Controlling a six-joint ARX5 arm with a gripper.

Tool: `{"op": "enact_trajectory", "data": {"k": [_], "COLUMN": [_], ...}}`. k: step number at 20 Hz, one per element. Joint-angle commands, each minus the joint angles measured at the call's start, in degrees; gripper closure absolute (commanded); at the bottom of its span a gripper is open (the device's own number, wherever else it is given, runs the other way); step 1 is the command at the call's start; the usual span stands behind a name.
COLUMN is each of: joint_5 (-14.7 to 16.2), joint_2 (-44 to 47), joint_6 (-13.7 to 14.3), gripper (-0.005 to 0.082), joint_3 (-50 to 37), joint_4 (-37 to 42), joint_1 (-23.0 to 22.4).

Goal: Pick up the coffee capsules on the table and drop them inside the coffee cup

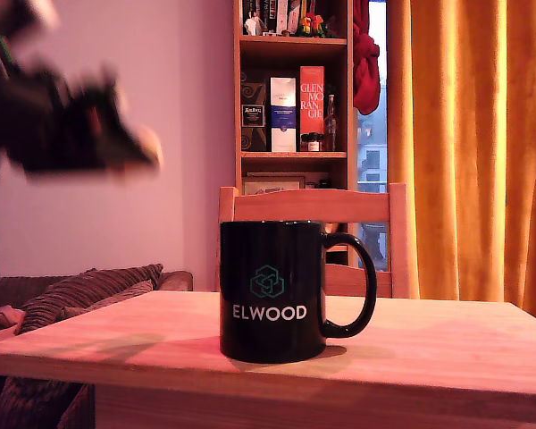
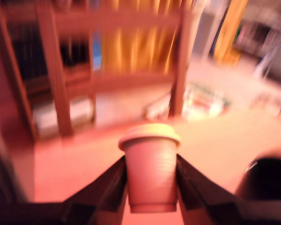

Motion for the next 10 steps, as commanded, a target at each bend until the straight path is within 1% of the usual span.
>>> {"op": "enact_trajectory", "data": {"k": [1,4,5,7,10], "joint_5": [0.1,0.5,1.4,3.5,4.1], "joint_2": [-2.4,-4.7,-4.7,-4.5,-4.5], "joint_6": [-0.3,-0.3,-1.6,-1.6,-1.9], "gripper": [0.0695,0.0695,0.0695,0.0695,0.0695], "joint_3": [-0.4,-0.3,-0.4,-0.3,-0.3], "joint_4": [-0.7,-2.4,-2.5,-2.4,-2.2], "joint_1": [0.0,-0.3,-0.7,-2.3,-5.7]}}
